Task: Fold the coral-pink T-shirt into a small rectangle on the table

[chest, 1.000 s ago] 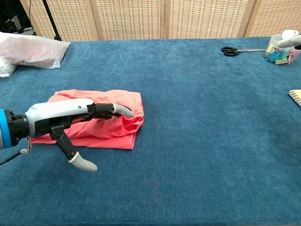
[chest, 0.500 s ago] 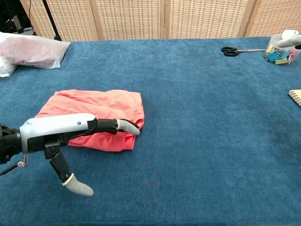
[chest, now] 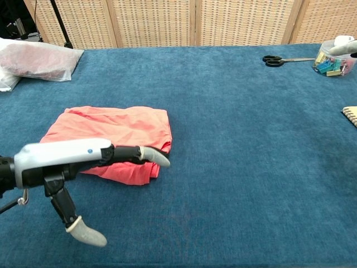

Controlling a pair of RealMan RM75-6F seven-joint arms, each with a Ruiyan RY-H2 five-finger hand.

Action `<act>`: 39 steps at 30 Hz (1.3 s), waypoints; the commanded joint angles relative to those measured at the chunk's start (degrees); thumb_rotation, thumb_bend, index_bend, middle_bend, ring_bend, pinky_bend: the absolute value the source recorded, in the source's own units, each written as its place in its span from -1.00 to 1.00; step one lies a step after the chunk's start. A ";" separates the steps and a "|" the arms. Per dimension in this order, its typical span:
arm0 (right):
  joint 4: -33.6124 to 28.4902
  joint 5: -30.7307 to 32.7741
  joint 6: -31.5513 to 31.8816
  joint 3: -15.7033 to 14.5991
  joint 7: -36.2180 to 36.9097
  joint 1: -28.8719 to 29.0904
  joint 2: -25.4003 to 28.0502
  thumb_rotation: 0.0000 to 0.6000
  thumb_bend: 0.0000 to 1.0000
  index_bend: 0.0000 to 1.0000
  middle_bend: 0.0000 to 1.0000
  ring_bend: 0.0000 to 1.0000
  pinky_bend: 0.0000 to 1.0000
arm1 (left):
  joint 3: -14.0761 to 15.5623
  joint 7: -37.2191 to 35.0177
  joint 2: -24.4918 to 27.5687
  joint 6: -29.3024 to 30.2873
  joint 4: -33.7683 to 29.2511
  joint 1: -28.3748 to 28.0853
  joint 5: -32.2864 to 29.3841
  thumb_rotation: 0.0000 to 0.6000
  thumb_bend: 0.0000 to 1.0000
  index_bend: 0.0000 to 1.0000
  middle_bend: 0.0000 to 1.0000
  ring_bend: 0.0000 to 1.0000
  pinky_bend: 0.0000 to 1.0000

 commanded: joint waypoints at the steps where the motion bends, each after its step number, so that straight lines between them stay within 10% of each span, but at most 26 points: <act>1: -0.01 -0.03 0.02 0.01 0.01 0.00 0.03 1.00 -0.57 -1.00 -1.00 -1.00 -1.00 | -0.50 0.05 1.42 3.17 -0.79 0.71 0.60 1.00 -0.98 -1.00 -1.00 -1.00 -1.00; 17: -0.33 -0.28 0.16 -0.05 0.33 -0.05 0.32 1.00 -0.57 -1.00 -1.00 -1.00 -1.00 | 3.44 5.99 9.89 7.01 2.62 5.57 -0.15 1.00 -0.98 -1.00 -1.00 -1.00 -1.00; 39: -0.64 -0.25 0.17 -0.10 0.11 -0.11 0.46 1.00 -0.54 -1.00 -1.00 -1.00 -1.00 | 5.93 2.16 5.62 5.01 12.85 9.32 -0.62 1.00 -0.97 -1.00 -1.00 -1.00 -1.00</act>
